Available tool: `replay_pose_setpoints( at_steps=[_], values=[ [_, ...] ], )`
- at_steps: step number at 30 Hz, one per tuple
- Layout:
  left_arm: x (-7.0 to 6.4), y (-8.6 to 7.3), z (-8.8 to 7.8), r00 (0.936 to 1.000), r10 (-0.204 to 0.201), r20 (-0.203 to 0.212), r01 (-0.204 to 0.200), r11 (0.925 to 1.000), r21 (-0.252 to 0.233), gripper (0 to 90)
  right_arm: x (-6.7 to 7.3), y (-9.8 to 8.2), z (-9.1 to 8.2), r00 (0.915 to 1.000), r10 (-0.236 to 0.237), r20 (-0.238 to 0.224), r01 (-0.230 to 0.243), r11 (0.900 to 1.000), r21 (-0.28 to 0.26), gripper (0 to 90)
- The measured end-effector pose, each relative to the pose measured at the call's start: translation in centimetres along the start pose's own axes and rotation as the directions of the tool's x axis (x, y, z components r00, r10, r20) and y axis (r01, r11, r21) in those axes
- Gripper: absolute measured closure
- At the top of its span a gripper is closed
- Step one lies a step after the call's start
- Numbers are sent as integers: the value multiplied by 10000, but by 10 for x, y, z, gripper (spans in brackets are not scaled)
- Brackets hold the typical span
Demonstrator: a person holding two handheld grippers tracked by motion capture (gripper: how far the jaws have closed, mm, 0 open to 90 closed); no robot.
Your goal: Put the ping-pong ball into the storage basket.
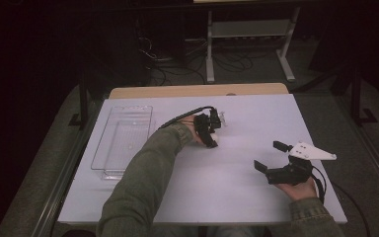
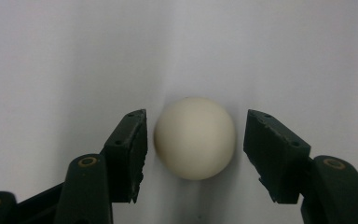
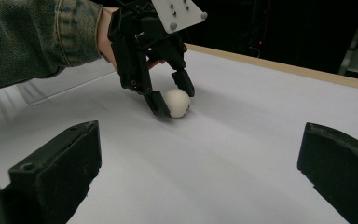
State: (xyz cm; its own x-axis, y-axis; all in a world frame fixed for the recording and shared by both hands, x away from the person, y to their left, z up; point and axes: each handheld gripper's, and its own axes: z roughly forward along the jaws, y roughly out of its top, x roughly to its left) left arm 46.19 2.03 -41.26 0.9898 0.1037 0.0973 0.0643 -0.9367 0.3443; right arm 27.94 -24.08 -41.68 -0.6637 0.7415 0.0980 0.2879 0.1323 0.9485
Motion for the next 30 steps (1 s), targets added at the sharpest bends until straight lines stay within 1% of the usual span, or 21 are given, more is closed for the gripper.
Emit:
replay_pose_setpoints(
  at_steps=[2, 4, 8, 10, 12, 15, 16, 19, 20, 23, 25, 27, 30],
  values=[
    [1, -1, -1, 10000, -81, -55, 80, 10000, -51, 458, 0, 0, 0, 10000, 21, -22, -21, 10000, 17, 0],
    [2, -1, -2, 10000, -62, -34, 61, 10000, -62, 497, 0, 0, 0, 10000, 24, -41, -24, 10000, 31, 0],
    [1, 0, -4, 9999, -4, -169, 3, 10000, -85, 502, 0, 0, 0, 10000, 19, -39, -19, 10000, 29, 0],
    [1, 0, -4, 9999, -4, -169, 3, 10000, -85, 502, 0, 0, 0, 10000, 13, -43, -13, 10000, 25, 0],
    [2, 0, -4, 9999, -77, -118, 75, 9998, -159, 504, 0, 0, 0, 10000, 12, -50, -12, 10000, 44, 0],
    [1, 2, -3, 10000, -37, 0, 37, 9999, -126, 505, 0, 0, 0, 10000, 12, -45, -12, 10000, 34, 0],
    [0, 3, -2, 10000, 81, 4, -81, 10000, -33, 505, 0, 0, 0, 10000, 24, -28, -24, 10000, 34, 0],
    [-2, 7, -3, 9999, 111, 39, -111, 9999, -85, 505, 0, 0, 0, 10000, 27, -6, -27, 10000, 33, 0],
    [-2, 8, -3, 9999, 123, 51, -123, 9999, -103, 505, 0, 0, 0, 10000, 15, -7, -15, 10000, 30, 0],
    [-5, 11, -7, 9997, 204, -95, -205, 9997, -140, 505, 0, 0, 0, 10000, 13, -16, -13, 10000, 48, 0],
    [-7, 13, -11, 9995, 299, -105, -300, 9994, -160, 505, 0, 0, 1, 10000, 20, -30, -20, 10000, 64, 0],
    [-9, 15, -15, 9995, 282, -123, -285, 9994, -194, 505, 0, 0, 1, 10000, 2, -34, -2, 10000, 60, 0],
    [-10, 17, -21, 9991, 380, -191, -383, 9991, -185, 505, 1, 0, 1, 10000, -21, -33, 21, 10000, 76, 0]
  ],
)
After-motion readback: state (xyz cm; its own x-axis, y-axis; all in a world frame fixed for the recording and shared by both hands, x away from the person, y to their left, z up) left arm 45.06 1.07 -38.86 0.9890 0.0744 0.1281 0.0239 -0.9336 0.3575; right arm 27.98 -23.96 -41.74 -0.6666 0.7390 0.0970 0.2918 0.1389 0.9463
